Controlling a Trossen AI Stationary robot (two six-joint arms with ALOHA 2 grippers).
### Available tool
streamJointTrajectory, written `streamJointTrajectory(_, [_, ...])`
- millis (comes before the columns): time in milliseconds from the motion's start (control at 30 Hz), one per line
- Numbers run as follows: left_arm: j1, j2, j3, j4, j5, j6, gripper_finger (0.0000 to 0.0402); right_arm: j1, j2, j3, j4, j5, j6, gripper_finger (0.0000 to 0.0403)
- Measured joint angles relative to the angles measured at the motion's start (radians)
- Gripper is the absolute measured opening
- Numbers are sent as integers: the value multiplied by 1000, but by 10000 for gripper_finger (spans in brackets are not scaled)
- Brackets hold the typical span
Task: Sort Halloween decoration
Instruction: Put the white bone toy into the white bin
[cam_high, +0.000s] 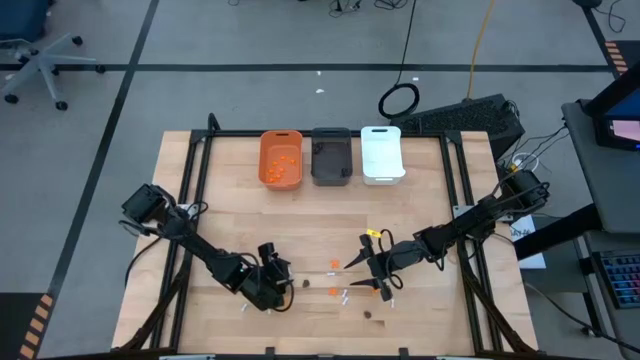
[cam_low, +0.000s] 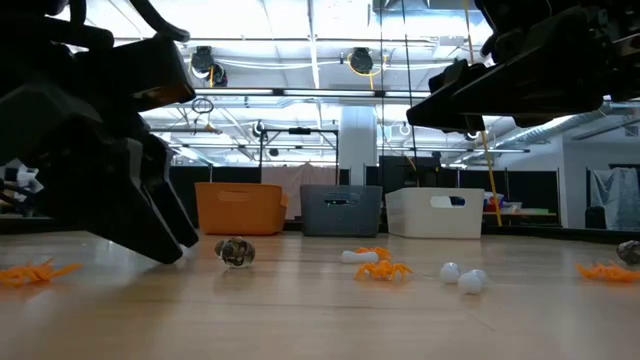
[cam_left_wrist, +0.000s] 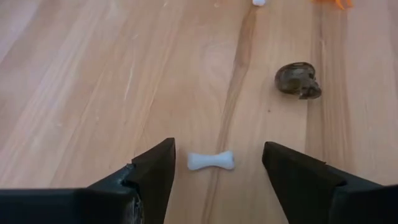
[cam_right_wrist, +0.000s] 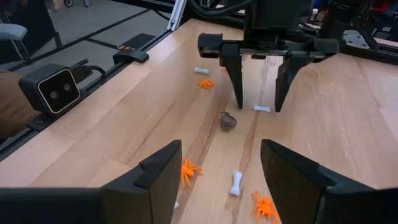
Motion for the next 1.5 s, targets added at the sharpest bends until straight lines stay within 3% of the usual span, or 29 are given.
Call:
streamJointTrajectory(133, [1,0,0,0,14,-3,237,0,0,0,1,0,0,203])
streamJointTrajectory(467, [30,0,0,-1,98,-3,140,0,0,0,2,0,2,203])
streamJointTrajectory(733, [35,1,-20,1,110,-23,102,0,0,0,1,0,2,203])
streamJointTrajectory(1500, [31,3,-23,32,101,90,92,0,0,0,0,0,3,203])
